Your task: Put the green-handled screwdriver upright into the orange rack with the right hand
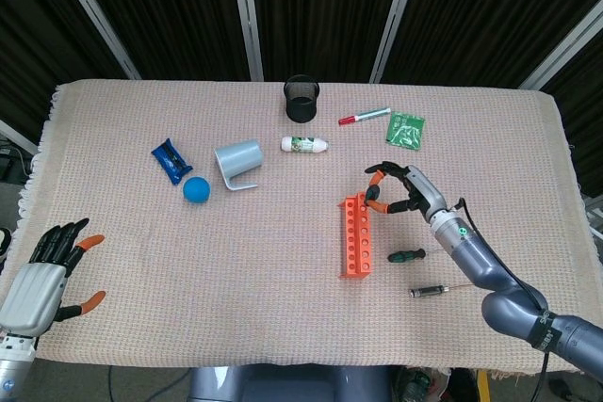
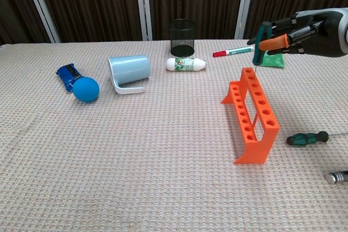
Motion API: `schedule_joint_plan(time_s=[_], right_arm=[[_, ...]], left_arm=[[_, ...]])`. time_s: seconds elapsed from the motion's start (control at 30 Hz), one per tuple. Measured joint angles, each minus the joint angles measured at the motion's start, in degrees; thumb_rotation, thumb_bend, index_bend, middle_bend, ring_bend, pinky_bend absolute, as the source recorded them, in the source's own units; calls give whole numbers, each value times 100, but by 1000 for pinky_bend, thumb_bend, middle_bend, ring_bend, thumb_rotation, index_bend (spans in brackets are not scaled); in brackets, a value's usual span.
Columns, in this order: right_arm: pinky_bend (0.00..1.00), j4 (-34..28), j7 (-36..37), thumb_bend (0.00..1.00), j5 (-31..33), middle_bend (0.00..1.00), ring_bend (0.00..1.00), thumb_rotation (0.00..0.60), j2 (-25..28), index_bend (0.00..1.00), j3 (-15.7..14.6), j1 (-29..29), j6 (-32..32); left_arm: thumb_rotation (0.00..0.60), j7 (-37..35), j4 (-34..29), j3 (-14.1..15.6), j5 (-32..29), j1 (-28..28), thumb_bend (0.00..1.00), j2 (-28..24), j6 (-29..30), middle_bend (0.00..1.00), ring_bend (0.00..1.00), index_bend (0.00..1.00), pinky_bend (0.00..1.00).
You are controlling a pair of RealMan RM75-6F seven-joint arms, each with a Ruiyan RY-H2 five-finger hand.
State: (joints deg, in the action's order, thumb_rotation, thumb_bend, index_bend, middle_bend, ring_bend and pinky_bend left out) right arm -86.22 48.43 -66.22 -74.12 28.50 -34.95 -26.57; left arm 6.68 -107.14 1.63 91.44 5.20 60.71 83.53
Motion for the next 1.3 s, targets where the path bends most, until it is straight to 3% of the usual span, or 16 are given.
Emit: schedule_joint_plan(time_s=[0.73,1.0,1.3], right_arm=[[0,468,-341,255,-143,233,0,600,-514,560,-505,-119,-618],[0,424,-345,234,-102,196,0,600,-469,420,-554,-144,-694],[0,354,-104,231,-292,165,0,600,-323,334,-596,-117,-751]], left_arm=[[600,-91,78,28,-6,2,178,28,-42,8,0,193,0],[600,-123,102,22,-14,-3,178,39,-29,8,0,192,0],[600,-130,95,16,10,4,179,36,-20,8,0,192,0]])
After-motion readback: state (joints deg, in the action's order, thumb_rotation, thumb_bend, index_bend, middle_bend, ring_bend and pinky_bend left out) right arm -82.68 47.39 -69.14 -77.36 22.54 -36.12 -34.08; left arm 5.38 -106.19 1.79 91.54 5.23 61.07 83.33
